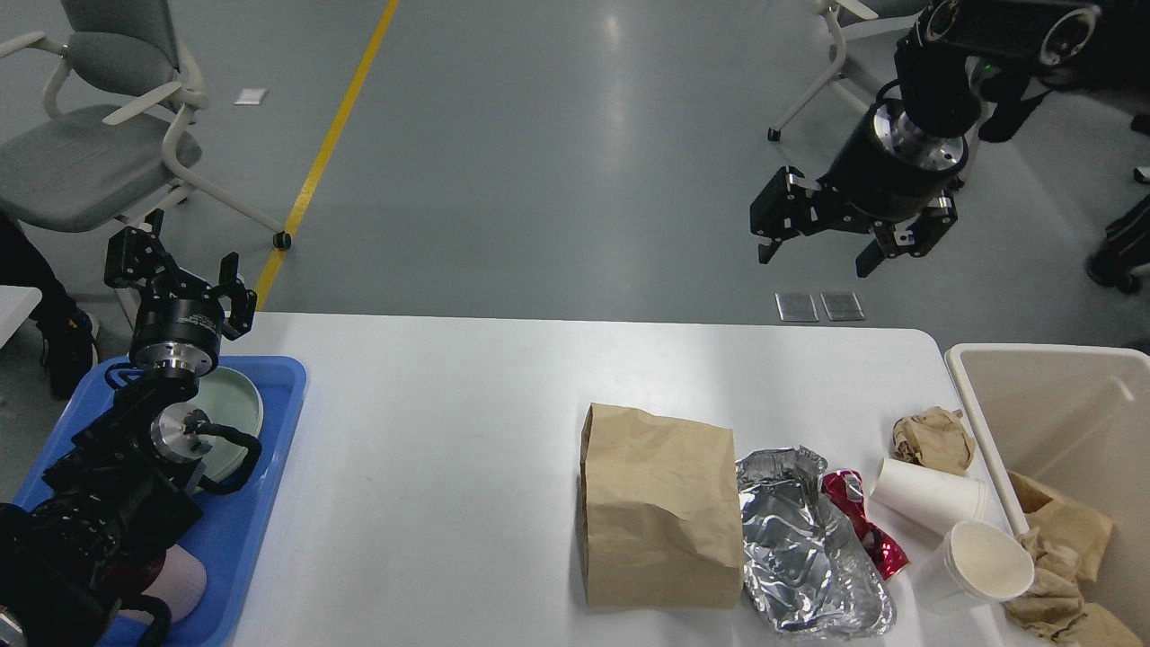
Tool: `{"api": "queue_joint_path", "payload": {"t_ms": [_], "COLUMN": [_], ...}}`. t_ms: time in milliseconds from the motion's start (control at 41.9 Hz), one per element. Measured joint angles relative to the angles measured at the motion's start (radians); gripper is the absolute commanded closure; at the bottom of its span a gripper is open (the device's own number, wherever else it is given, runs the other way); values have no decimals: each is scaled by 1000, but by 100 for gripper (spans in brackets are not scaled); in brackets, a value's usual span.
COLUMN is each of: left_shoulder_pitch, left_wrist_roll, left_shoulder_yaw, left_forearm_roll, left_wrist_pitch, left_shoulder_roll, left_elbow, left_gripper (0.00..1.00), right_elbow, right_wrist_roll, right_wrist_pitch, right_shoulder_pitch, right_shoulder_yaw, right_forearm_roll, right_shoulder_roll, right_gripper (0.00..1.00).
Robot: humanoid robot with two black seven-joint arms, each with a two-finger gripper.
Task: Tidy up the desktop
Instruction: 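Drop the paper bag into the white bin and raise the right gripper, then lower the right gripper onto the second brown paper bag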
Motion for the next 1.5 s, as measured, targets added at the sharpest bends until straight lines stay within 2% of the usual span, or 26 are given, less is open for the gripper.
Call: {"api": "queue_joint_path", "payload": {"t_ms": [48,119,263,334,454,693,860,1027,1314,1505], "left_shoulder_pitch": [0,0,0,0,0,0,0,0,0,0], "left_wrist_roll": [0,0,0,0,0,0,0,0,0,0], "left_shoulder_yaw": [0,0,0,0,0,0,0,0,0,0], "left_forearm_roll": [0,0,0,0,0,0,0,0,0,0], "left_wrist_pitch": [0,0,0,0,0,0,0,0,0,0], "left_shoulder_roll": [0,0,0,0,0,0,0,0,0,0], "left_elbow": [0,0,0,0,0,0,0,0,0,0], "left_gripper": [3,3,3,3,3,3,3,3,3,3], "right_elbow": [112,195,225,209,184,167,95,40,45,53], "right_wrist_roll": [1,0,-1,-3,-6,-9,-10,-10,-10,-10], "right_wrist_pitch": [16,19,20,10,-77,-254,-317,-325,-308,-227], "right_shoulder_pitch": [104,173,141,61,-89,-436,-565,-631,-607,-532], "right_shoulder_yaw": [2,2,10,19,50,271,310,312,314,317], "right_forearm_roll": [2,3,8,21,47,72,71,60,56,61], "right_shoulder_roll": [0,1,4,5,2,8,47,68,61,57], "right_gripper": [0,0,0,0,0,0,0,0,0,0]}}
